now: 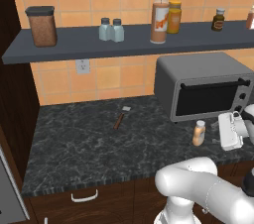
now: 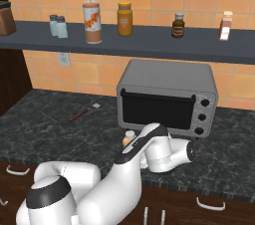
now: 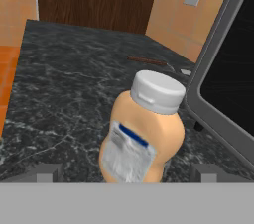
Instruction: Put the shaker and condiment bottle from the counter next to their counterparts in the cabinet.
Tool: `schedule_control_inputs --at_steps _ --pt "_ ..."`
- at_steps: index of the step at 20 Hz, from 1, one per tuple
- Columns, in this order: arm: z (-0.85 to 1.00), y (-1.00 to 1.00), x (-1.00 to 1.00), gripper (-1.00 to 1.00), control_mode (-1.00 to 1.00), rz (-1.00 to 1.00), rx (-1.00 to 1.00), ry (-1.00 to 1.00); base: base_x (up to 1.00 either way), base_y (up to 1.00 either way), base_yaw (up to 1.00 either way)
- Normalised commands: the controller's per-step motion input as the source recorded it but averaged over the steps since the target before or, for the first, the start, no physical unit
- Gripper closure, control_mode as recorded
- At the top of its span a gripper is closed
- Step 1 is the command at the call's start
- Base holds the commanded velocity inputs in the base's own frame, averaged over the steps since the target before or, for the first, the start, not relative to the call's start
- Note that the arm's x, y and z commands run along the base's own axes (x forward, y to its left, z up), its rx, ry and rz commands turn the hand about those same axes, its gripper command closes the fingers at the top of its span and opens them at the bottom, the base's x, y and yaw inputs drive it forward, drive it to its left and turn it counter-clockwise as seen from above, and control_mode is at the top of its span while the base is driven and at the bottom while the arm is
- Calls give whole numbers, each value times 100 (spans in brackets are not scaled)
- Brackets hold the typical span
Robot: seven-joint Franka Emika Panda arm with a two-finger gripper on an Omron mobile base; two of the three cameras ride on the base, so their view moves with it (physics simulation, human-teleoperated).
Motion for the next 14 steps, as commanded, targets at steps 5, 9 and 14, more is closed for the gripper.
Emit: schedule_control_inputs --at_steps 5,9,14 --pt "-6 0 11 -100 -100 1 2 4 0 0 0" --pt "-9 0 22 -100 -100 0 1 3 0 0 0" --pt "-11 2 4 -100 -100 0 0 3 0 0 0"
